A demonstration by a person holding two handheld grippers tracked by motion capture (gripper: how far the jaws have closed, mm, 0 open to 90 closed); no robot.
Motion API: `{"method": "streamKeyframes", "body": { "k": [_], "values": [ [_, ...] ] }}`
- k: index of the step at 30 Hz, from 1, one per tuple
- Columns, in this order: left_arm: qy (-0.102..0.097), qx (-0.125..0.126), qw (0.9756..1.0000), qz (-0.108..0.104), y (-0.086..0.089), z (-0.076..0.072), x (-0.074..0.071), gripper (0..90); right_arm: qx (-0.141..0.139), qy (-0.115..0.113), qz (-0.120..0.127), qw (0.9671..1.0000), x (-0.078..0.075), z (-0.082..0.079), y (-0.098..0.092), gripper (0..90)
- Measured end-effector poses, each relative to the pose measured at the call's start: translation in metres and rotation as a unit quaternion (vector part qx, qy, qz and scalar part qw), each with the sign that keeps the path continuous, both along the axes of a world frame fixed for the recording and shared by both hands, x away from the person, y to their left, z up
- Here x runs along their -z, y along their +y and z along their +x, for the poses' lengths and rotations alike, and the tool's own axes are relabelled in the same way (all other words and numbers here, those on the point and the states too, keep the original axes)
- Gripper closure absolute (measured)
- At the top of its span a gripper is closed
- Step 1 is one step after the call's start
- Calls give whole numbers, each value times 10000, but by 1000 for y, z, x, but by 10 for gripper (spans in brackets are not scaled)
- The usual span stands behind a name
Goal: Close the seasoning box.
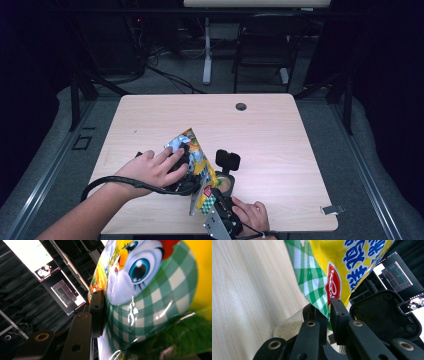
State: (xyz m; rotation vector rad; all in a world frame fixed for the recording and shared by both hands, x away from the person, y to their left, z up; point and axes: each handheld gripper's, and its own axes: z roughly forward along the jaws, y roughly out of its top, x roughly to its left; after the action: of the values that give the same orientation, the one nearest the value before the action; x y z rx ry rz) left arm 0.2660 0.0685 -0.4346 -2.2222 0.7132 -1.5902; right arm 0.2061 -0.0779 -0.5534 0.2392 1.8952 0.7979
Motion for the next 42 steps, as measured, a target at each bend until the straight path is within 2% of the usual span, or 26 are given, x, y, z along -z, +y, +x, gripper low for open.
{"method": "streamKeyframes", "body": {
  "k": [1,2,5,14,17,21,24,25,33,35,41,42],
  "values": [
    [2,-7,10000,7,0,0,0,713,29,-4,-50,10000,-1,0,0,838],
    [-1,-7,10000,13,0,0,0,714,-15,10,25,10000,0,0,0,837],
    [0,-1,10000,12,0,0,0,717,31,13,-31,10000,-1,0,0,838],
    [-4,3,10000,17,0,0,0,717,-6,43,55,10000,0,1,0,852],
    [-5,-8,10000,5,0,0,0,717,90,52,-63,9999,-3,0,-1,858],
    [1,-4,10000,8,0,0,0,717,13,86,75,9999,-1,1,-1,861],
    [21,-8,10000,5,1,1,0,717,80,81,-13,9999,-3,1,-1,862],
    [27,-10,10000,0,1,1,0,718,20,88,95,9999,-1,2,-1,862],
    [28,-26,10000,-4,1,1,1,718,60,148,114,9998,-3,1,-2,874],
    [27,-27,10000,-13,1,1,1,718,38,187,208,9996,-3,2,-2,878],
    [31,-57,10000,-38,1,2,0,718,140,287,246,9992,-6,2,-4,885],
    [29,-57,10000,-42,1,2,0,718,98,310,328,9989,-6,2,-4,885]
  ]
}}
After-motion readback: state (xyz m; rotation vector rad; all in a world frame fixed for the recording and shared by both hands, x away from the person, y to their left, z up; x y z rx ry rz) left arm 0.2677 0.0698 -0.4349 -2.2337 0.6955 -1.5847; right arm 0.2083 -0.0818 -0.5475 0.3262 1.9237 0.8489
